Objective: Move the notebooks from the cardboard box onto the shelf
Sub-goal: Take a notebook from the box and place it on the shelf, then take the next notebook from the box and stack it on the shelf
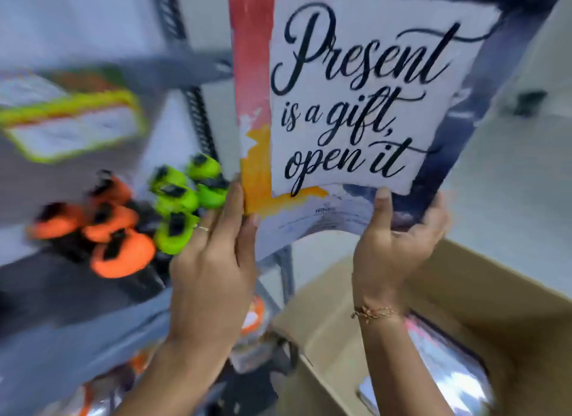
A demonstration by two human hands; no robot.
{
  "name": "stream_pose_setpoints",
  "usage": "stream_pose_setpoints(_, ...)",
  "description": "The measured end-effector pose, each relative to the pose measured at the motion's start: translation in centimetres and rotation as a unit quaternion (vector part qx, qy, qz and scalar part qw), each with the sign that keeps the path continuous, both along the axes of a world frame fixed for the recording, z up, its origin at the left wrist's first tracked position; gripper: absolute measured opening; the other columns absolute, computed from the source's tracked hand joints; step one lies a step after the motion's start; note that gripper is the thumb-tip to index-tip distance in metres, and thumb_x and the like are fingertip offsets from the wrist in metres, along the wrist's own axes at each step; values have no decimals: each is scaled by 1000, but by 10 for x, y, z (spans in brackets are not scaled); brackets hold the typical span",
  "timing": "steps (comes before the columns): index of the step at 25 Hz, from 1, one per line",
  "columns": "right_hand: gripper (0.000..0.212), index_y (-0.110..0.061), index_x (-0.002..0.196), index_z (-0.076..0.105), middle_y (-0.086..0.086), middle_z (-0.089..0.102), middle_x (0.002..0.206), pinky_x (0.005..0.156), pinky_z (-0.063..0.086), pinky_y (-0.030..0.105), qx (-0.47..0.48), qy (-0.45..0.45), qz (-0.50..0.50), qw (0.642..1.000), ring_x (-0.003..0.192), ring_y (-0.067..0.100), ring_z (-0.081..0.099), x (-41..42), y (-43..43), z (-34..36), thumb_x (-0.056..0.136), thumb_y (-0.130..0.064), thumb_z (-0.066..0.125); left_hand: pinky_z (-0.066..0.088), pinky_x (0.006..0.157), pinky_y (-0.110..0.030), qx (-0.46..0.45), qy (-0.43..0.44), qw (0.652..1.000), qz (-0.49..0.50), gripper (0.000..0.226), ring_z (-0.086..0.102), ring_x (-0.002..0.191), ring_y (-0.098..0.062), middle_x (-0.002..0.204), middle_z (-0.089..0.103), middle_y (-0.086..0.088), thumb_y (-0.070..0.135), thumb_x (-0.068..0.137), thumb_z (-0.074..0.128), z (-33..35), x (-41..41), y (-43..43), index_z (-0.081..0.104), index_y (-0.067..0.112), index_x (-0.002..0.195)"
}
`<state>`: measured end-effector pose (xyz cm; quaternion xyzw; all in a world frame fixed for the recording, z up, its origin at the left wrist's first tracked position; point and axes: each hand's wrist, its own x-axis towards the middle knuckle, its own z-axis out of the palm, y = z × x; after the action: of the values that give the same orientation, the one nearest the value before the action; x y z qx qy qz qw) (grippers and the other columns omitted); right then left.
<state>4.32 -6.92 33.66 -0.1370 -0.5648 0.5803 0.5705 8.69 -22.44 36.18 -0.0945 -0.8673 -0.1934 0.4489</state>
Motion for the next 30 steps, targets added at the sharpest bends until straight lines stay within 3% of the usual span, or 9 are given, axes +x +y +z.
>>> stream_pose_setpoints(2, 59, 5, 132, 44, 11, 48, 106, 87, 45, 11, 27, 72, 70, 995, 95, -7, 50, -3, -45, 59, 82, -11, 68, 36, 69, -34, 6, 68, 995, 68, 46, 67, 76, -41, 86, 71, -23, 25, 90, 47, 56, 27, -45, 55, 7, 131)
stream_pose_setpoints(4, 60, -2, 134, 45, 9, 50, 102, 83, 46, 19, 54, 108, 142, 982, 90, 9, 53, -7, -87, 112, 80, -14, 69, 33, 66, -35, 17, 103, 984, 141, 46, 63, 77, -41, 81, 66, -23, 21, 91, 50, 107, 45, -86, 50, 11, 136)
stream_pose_setpoints(6, 57, -4, 133, 48, 14, 58, 107, 82, 38, 3, 90, 112, 200, 969, 97, 16, 55, -17, -123, 159, 81, -15, 68, 37, 75, -41, 21, 58, 971, 233, 47, 60, 93, -42, 96, 65, -26, 19, 95, 47, 152, 45, -121, 41, 15, 142)
stream_pose_setpoints(13, 16, 0, 89, 63, 20, 67, 91, 65, 45, 34, 315, -103, 288, 898, 80, 27, 57, -98, -198, 238, 82, 1, 49, 45, 91, -41, 93, -156, 925, 334, 29, 55, 112, -45, 118, 61, -30, 15, 93, 51, 212, -35, -202, 65, -5, 110)
stream_pose_setpoints(19, 31, -2, 114, 57, 23, 57, 123, 106, 31, 49, 494, -316, 216, 781, 126, 44, 34, -105, -199, 230, 87, -4, 40, 47, 93, -44, -15, -232, 902, 364, 28, 53, 114, -44, 121, 58, -30, 7, 90, 50, 202, -65, -202, 60, -6, 113)
stream_pose_setpoints(22, 24, -3, 101, 63, 19, 67, 109, 97, 35, 39, 477, -196, 198, 834, 118, 38, 41, -99, -191, 223, 86, -3, 44, 44, 93, -44, -96, -191, 888, 408, 27, 46, 117, -42, 120, 58, -26, 3, 91, 48, 206, -60, -182, 62, -4, 112)
stream_pose_setpoints(26, 16, -1, 93, 71, 12, 74, 98, 90, 39, 28, 318, 163, 70, 932, 94, 32, 61, -77, -119, 147, 84, 0, 57, 49, 76, -42, -217, 96, 940, 244, 18, 57, 98, -40, 100, 69, -18, 6, 80, 60, 163, -74, -99, 72, 4, 94)
stream_pose_setpoints(28, 18, 1, 95, 70, 14, 72, 102, 96, 40, 29, 256, 122, 12, 959, 95, 27, 64, -75, -62, 64, 86, 2, 55, 53, 69, -40, -263, 114, 954, 91, 14, 63, 87, -36, 92, 71, -12, 11, 78, 62, 99, -87, -27, 72, 9, 88)
stream_pose_setpoints(30, 23, -1, 99, 69, 16, 71, 106, 100, 35, 19, 168, -84, -15, 982, 103, 25, 58, -75, 8, -45, 86, 0, 49, 55, 68, -39, -248, -2, 965, -84, 15, 65, 82, -33, 89, 72, -9, 15, 79, 60, 13, -104, 53, 71, 12, 87)
